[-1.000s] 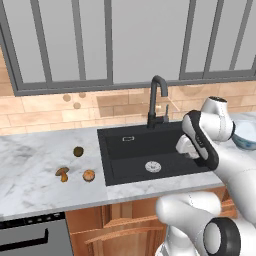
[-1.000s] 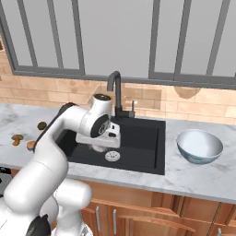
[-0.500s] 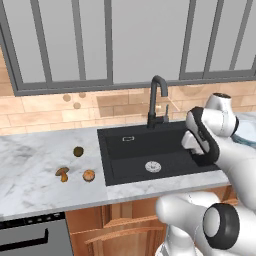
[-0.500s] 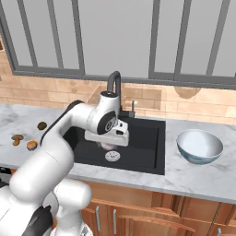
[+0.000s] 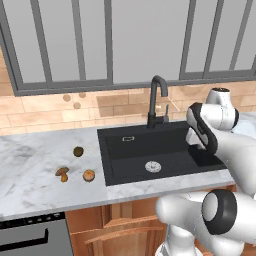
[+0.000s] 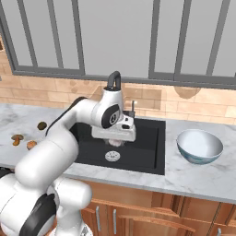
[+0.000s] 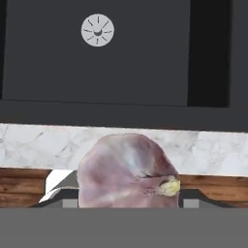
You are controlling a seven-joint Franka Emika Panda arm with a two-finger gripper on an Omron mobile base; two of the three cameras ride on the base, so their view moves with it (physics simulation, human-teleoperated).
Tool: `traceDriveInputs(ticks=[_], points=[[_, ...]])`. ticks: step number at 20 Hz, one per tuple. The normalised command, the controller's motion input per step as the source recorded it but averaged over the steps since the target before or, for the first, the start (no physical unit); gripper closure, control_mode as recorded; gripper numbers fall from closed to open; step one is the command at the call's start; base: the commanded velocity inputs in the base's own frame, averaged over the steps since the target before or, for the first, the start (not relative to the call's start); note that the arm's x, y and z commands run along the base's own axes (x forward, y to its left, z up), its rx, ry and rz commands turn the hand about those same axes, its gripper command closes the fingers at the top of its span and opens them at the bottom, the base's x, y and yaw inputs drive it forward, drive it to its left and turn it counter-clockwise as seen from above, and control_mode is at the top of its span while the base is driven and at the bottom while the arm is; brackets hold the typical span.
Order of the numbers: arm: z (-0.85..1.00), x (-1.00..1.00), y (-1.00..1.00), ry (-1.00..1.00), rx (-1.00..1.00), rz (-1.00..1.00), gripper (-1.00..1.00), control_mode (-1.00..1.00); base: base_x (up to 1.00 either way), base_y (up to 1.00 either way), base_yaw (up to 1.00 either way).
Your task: There is a mixed pile of frozen fruits and vegetables on the counter. Locate all the frozen vegetables and place the items in a bowl on the counter. Take all the frozen fruits and defrost them in a running sink.
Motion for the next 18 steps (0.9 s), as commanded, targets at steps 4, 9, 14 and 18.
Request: traceDriveInputs(ticks=[4, 9, 14, 18], points=[[0.10, 0.03, -0.31, -0.04, -0.07, 0.00, 1.00, -1.00, 0.00, 0.00, 0.00], [-0.01, 0.09, -0.31, -0.02, -0.01, 0.01, 1.00, -1.00, 0.00, 0.00, 0.00], [0.11, 0.12, -0.36, -0.03, 0.00, 0.01, 1.00, -1.00, 0.00, 0.00, 0.00], [0.23, 0.15, -0.30, -0.02, -0.01, 0.00, 1.00, -1.00, 0.00, 0.00, 0.00]])
